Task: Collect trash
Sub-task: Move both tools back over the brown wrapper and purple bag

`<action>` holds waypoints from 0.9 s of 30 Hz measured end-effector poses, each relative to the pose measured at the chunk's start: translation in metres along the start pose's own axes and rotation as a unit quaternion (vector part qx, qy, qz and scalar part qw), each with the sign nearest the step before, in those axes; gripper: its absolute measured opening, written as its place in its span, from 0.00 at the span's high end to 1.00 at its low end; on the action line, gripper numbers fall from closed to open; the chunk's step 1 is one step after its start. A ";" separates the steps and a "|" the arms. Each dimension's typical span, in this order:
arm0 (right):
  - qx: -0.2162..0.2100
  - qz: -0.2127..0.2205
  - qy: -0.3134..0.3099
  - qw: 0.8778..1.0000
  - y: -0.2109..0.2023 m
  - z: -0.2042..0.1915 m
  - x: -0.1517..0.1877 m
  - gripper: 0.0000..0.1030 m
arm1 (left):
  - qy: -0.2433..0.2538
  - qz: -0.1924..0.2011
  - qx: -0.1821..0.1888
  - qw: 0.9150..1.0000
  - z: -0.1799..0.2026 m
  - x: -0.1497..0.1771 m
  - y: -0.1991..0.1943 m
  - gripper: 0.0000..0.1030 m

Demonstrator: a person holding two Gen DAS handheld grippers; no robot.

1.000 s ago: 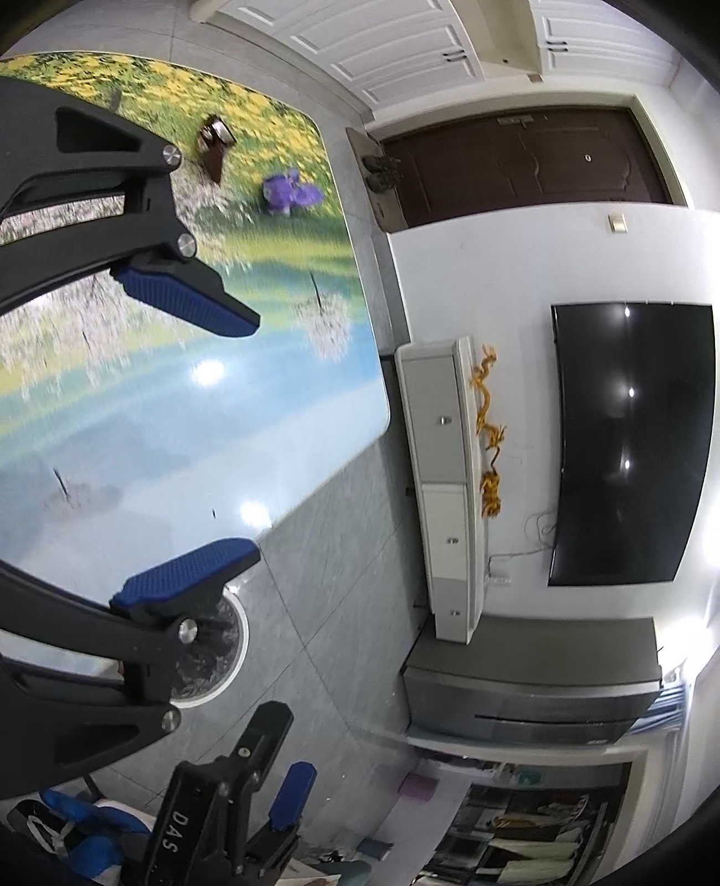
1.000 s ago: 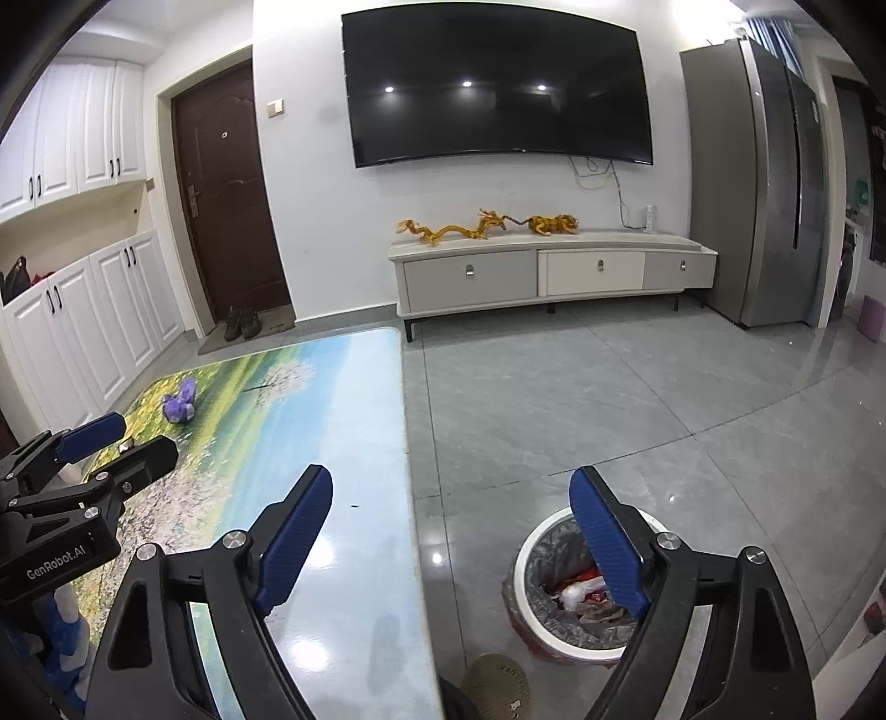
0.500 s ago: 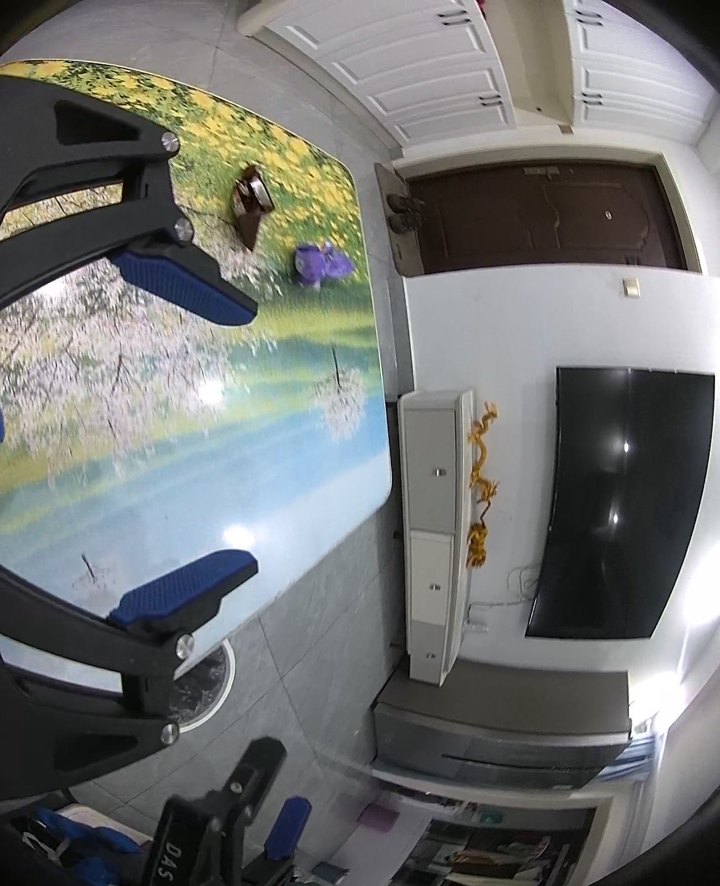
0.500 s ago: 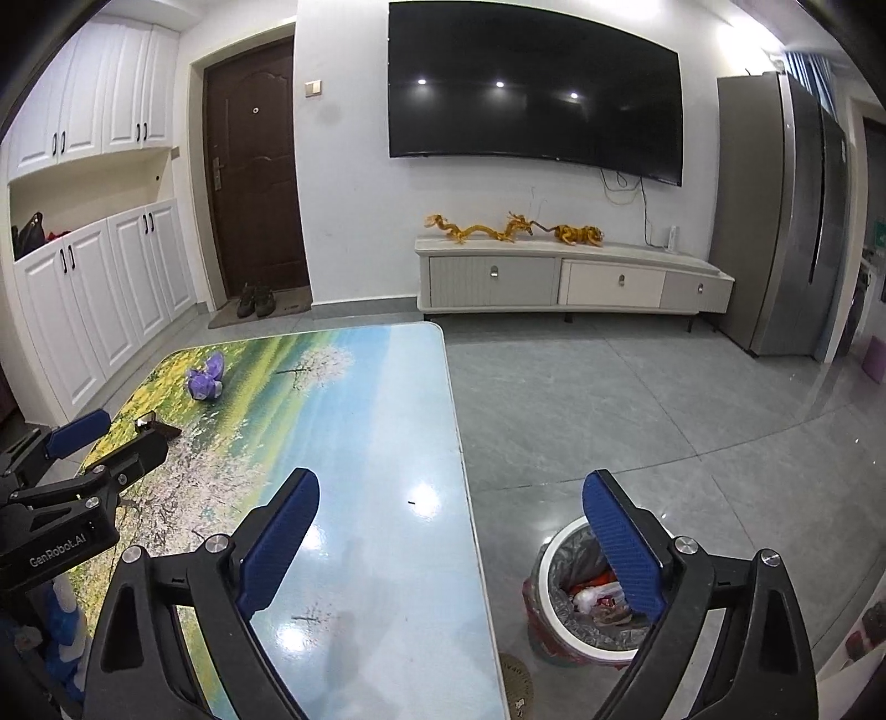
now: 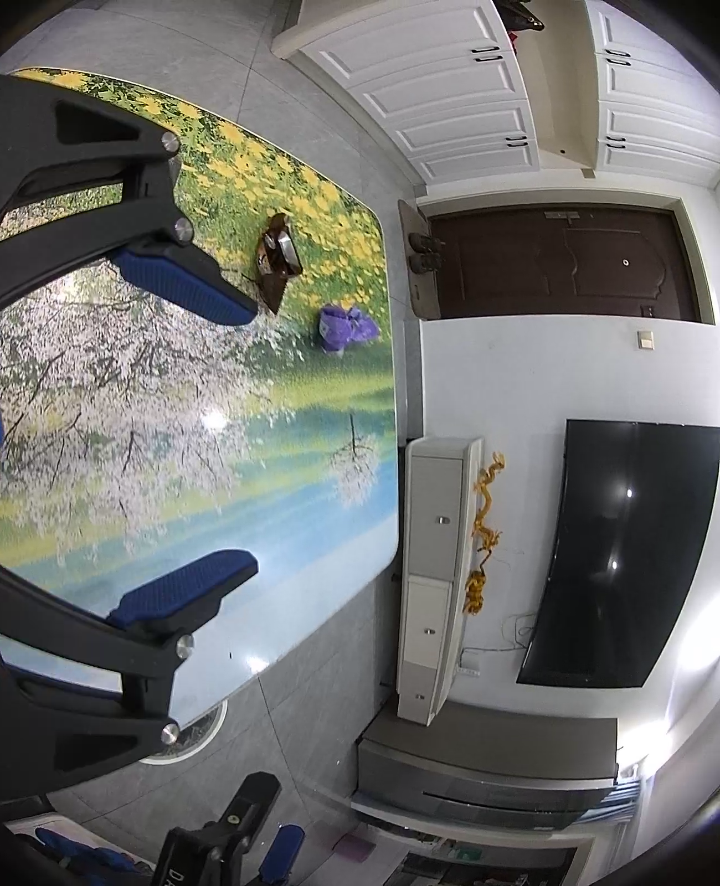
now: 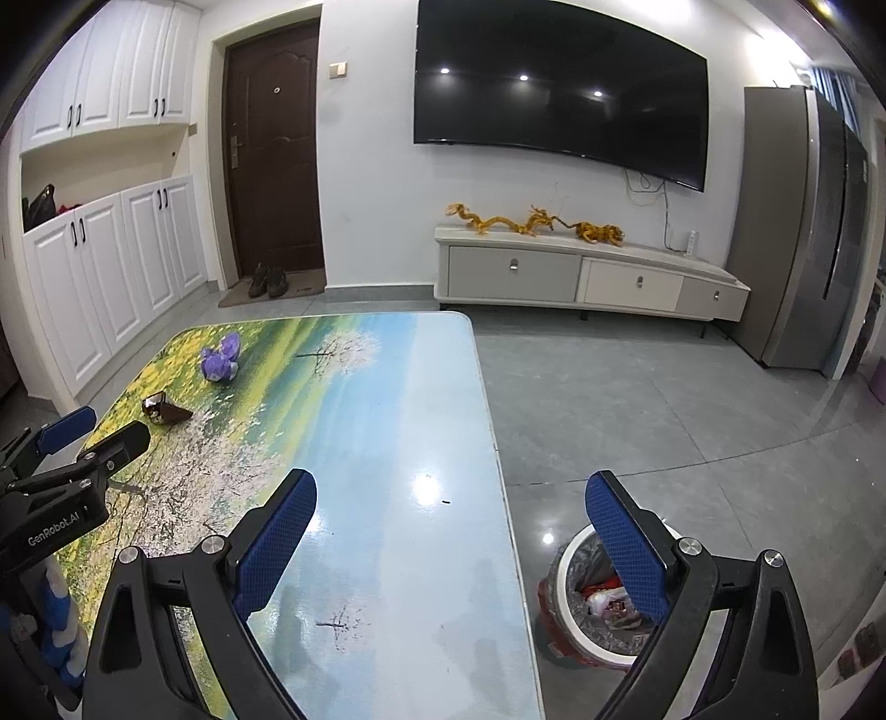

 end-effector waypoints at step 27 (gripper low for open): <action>-0.147 -0.028 -0.080 0.986 0.139 -0.130 -0.082 0.06 | -0.141 -0.058 -0.072 0.986 -0.177 -0.032 0.089 0.20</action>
Point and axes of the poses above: each gripper's, at about its wrist camera, not at the fingertips, and y roughly the way its jaws point, z to its right, x to its underside, the point moved 10 cm from there along y, roughly the way its jaws point, and after that the axes turned 15 degrees about -y, right-handed, at the moved point
